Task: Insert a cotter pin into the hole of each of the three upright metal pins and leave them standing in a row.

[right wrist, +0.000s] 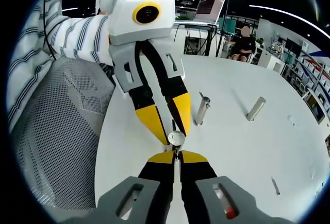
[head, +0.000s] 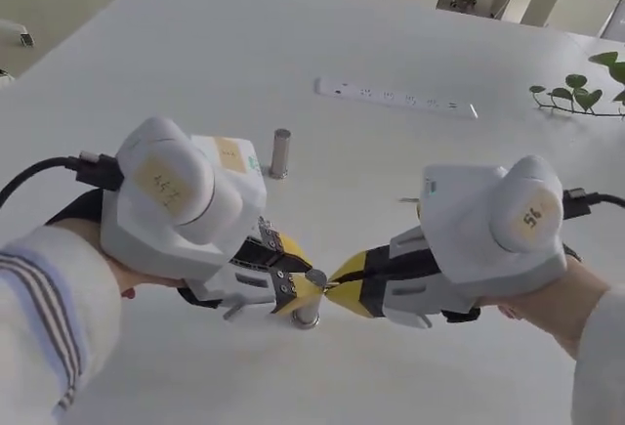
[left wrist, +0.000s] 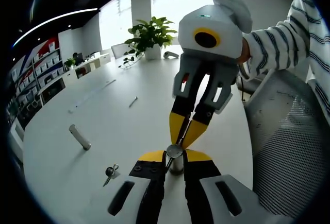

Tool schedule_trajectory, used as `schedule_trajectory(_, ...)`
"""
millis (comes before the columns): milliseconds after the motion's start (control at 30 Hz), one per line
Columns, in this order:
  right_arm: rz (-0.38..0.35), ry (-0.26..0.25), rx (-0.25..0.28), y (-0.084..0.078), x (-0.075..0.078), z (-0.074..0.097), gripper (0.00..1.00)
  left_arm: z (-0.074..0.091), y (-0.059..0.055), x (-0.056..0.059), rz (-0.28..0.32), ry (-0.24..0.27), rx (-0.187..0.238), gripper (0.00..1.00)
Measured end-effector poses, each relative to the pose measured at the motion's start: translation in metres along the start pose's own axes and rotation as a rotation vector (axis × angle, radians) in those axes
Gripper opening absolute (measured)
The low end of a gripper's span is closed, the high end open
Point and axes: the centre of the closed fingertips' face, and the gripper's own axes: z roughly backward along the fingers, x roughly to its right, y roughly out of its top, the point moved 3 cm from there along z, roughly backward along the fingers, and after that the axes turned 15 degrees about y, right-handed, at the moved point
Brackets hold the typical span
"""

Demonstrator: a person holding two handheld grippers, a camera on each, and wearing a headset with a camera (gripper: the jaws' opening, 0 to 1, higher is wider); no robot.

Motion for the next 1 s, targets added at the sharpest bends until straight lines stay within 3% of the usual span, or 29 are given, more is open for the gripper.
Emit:
schedule_trajectory(133,0.009,-0.003,0.0,0.0,0.001,0.001,0.01,0.0,0.0,0.0,-0.001,0.006,-0.004,0.09)
schedule_trajectory(233,0.013,-0.01,0.011,0.0,0.0,0.004,0.12,0.0,0.0,0.0,0.003,0.009,-0.006,0.09)
schedule_trajectory(400,0.007,-0.002,0.0,-0.006,-0.003,0.008,0.09,0.0,0.0,0.0,0.005,0.014,-0.01,0.09)
schedule_trajectory(667,-0.01,-0.018,0.034,-0.004,-0.003,0.015,0.0,0.0,0.0,0.0,-0.003,0.019,-0.015,0.09)
schedule_trajectory(1000,-0.006,-0.02,0.031,-0.001,-0.001,0.013,0.0,0.0,0.0,0.0,0.001,0.021,-0.019,0.09)
